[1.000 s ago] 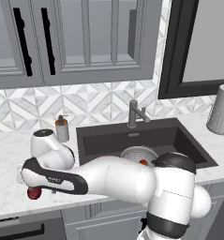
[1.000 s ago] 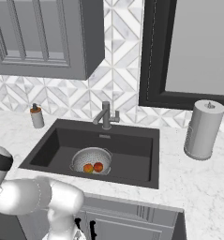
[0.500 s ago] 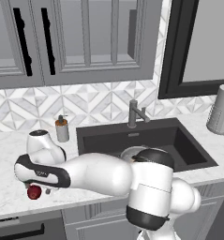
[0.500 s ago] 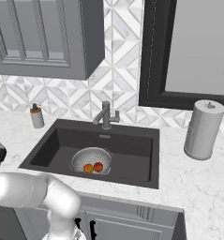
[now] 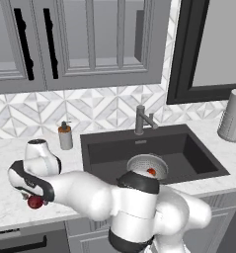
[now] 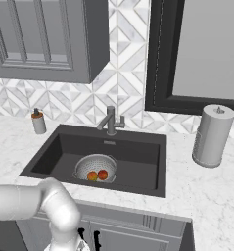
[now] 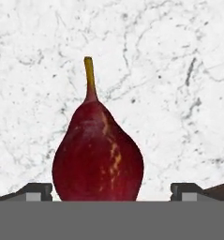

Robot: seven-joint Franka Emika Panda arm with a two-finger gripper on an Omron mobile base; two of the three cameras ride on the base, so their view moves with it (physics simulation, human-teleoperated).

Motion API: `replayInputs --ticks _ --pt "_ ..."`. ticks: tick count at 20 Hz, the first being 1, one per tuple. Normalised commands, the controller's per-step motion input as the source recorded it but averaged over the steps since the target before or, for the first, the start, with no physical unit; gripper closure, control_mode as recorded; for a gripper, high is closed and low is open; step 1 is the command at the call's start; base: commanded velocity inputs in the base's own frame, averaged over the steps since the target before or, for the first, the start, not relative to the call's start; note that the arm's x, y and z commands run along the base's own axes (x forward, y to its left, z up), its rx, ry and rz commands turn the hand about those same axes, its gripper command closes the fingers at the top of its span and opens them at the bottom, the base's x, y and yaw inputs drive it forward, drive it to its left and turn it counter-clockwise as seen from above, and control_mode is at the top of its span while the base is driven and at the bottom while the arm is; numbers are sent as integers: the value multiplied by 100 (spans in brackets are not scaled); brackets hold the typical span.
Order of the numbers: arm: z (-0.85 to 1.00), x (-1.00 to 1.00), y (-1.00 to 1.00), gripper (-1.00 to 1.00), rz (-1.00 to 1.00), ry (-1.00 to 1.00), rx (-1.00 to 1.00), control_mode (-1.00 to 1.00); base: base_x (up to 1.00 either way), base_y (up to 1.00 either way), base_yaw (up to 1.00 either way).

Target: Put the colander in the sink, put the pear, apple, apple in the colander, and turn on the sink faucet and pour water over the colander.

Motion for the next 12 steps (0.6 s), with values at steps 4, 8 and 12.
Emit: replayInputs --ticks 4,8,12 --pt "-30 10 32 -100 0 0 0 -100 0 0 0" --pt "-43 0 8 -100 0 0 -3 -100 0 0 0" --pt "-35 0 -3 -100 0 0 -6 -100 0 0 0"
